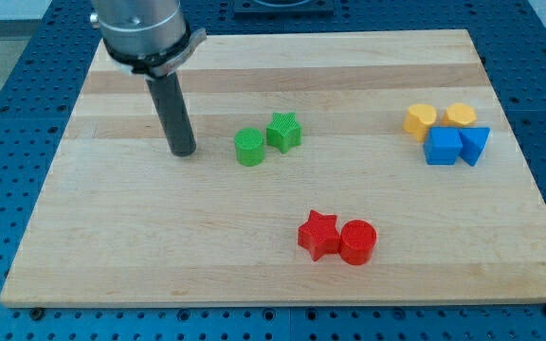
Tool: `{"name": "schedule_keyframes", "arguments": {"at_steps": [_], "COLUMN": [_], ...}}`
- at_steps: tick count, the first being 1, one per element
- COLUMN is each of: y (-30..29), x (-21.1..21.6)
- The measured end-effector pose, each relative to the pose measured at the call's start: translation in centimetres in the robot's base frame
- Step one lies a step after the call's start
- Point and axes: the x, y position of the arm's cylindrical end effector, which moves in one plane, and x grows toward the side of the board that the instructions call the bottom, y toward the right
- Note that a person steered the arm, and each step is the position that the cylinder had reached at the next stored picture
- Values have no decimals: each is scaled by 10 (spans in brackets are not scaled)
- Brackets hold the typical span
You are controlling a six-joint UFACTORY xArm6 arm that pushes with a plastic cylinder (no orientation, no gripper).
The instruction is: Place the green circle to the top of the red star
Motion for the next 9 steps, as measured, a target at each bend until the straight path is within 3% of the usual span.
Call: {"name": "schedule_keyframes", "arguments": {"at_steps": [2,4,8,9], "y": [48,64,114,118], "x": [-21,14,8,28]}}
